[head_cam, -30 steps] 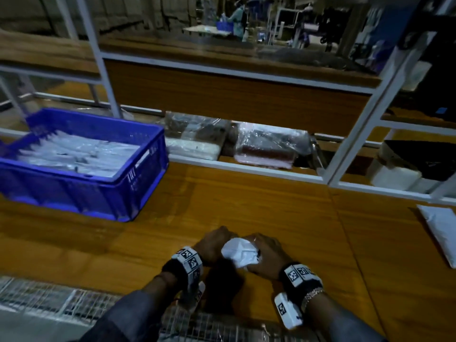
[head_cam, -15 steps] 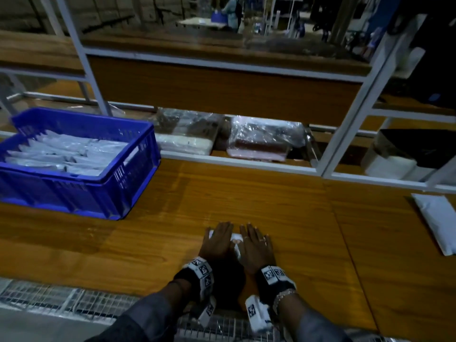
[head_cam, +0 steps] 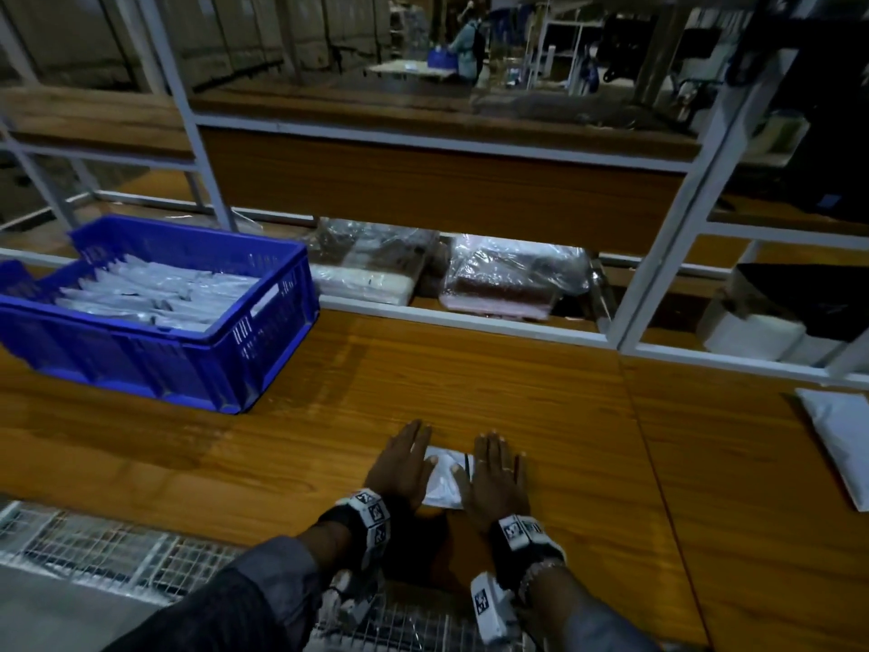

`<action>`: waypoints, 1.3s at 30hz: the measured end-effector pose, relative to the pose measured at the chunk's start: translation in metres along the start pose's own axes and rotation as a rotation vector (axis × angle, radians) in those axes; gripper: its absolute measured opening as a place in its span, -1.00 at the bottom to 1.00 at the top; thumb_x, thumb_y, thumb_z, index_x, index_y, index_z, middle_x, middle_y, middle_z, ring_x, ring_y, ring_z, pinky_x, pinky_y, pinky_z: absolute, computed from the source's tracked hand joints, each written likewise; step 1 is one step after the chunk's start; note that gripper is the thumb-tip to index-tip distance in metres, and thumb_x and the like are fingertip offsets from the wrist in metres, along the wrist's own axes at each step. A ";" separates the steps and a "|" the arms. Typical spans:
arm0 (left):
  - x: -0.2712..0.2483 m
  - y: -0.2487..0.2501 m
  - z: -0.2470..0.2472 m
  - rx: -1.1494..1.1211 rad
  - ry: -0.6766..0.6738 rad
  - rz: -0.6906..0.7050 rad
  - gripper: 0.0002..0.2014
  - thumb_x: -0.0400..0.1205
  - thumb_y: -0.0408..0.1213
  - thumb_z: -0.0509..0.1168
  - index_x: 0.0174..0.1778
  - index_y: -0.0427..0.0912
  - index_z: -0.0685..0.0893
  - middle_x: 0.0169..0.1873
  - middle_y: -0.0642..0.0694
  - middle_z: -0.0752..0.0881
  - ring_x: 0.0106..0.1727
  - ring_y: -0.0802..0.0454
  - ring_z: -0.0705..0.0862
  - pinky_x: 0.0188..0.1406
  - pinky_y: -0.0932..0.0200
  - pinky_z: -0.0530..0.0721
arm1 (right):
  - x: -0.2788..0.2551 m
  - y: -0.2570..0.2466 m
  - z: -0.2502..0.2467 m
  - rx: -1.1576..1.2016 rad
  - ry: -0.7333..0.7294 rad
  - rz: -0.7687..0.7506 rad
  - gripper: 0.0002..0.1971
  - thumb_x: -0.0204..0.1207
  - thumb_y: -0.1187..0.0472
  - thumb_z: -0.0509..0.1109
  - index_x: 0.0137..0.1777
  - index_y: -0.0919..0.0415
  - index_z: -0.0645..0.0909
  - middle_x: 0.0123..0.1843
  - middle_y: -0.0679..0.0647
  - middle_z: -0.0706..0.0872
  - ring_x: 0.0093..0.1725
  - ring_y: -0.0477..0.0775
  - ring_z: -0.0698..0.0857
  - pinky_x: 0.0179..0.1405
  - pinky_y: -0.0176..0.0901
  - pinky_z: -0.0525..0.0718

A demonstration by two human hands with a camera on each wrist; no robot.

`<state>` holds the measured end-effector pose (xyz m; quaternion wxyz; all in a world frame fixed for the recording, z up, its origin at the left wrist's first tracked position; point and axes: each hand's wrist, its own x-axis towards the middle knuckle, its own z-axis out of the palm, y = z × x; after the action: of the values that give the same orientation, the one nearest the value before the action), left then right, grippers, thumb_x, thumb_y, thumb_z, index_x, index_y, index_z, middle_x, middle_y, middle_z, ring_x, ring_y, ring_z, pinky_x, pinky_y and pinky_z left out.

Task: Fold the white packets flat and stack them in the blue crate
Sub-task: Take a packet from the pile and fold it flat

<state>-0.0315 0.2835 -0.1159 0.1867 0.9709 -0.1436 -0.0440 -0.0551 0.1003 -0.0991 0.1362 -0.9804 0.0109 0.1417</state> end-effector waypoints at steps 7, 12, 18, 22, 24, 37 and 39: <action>-0.013 -0.012 0.030 -0.107 0.101 -0.004 -0.38 0.85 0.07 -0.17 0.55 -0.39 0.40 0.35 -0.49 0.64 0.32 -0.46 0.69 0.15 -0.44 0.71 | -0.018 0.015 0.037 0.047 0.058 -0.010 0.08 0.49 -0.48 -0.58 0.78 0.26 0.06 0.80 0.19 0.01 0.77 0.22 0.12 0.73 0.24 -0.06; -0.016 -0.002 0.017 0.032 0.109 0.022 -0.39 0.84 0.07 -0.20 0.56 -0.36 0.38 0.35 -0.48 0.66 0.31 -0.44 0.70 0.15 -0.37 0.74 | -0.001 0.018 0.049 0.058 0.073 -0.047 -0.19 0.68 -0.31 -0.08 0.56 0.35 0.52 0.64 0.25 0.42 0.51 0.33 0.60 0.50 0.32 0.20; -0.031 0.006 -0.005 0.195 0.092 0.041 -0.39 0.83 0.02 -0.13 0.57 -0.31 0.54 0.52 -0.30 0.57 0.53 -0.21 0.57 0.35 -0.30 0.62 | -0.014 0.009 0.018 -0.018 0.046 -0.141 0.05 0.32 -0.47 -0.50 0.81 0.03 -0.15 0.82 0.06 -0.23 0.79 0.12 -0.19 0.69 0.20 -0.33; -0.032 0.002 0.001 0.181 0.038 0.056 -0.40 0.85 -0.04 -0.27 0.71 -0.26 0.31 0.48 -0.15 0.64 0.56 -0.07 0.45 0.29 -0.16 0.71 | -0.016 0.005 0.020 -0.067 0.044 -0.323 -0.18 0.54 -0.36 -0.22 0.79 -0.09 -0.17 0.74 -0.02 -0.36 0.80 0.11 -0.18 0.68 0.17 -0.34; -0.031 -0.010 0.014 0.128 0.027 0.054 -0.40 0.84 0.00 -0.31 0.79 -0.21 0.02 0.51 -0.10 0.62 0.54 -0.05 0.54 0.23 -0.12 0.73 | -0.017 0.005 0.027 -0.098 0.052 -0.325 -0.12 0.46 -0.39 -0.22 0.78 -0.11 -0.23 0.79 0.03 -0.30 0.80 0.12 -0.19 0.68 0.21 -0.34; -0.028 -0.019 -0.025 -0.105 -0.284 0.181 0.01 0.65 0.36 0.20 0.79 -0.10 -0.19 0.72 0.05 -0.25 0.71 0.11 -0.30 0.72 -0.07 -0.23 | -0.019 0.008 0.006 -0.104 0.009 -0.273 -0.25 0.51 -0.40 0.16 0.65 -0.08 0.36 0.59 0.05 0.56 0.47 0.16 0.64 0.33 0.31 0.63; -0.028 -0.026 -0.044 -0.083 -0.336 0.214 -0.06 0.66 0.04 0.41 0.80 -0.15 -0.02 0.76 -0.03 0.02 0.76 0.04 0.01 0.73 0.02 0.09 | -0.020 0.016 0.007 -0.054 0.051 -0.349 -0.29 0.44 -0.28 0.28 0.61 -0.10 0.39 0.40 -0.03 0.71 0.27 0.13 0.76 0.22 0.20 0.71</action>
<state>-0.0453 0.3301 -0.0844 0.2038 0.9205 -0.2729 -0.1912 -0.0768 0.0865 -0.1038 0.1321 -0.9740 -0.1599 0.0913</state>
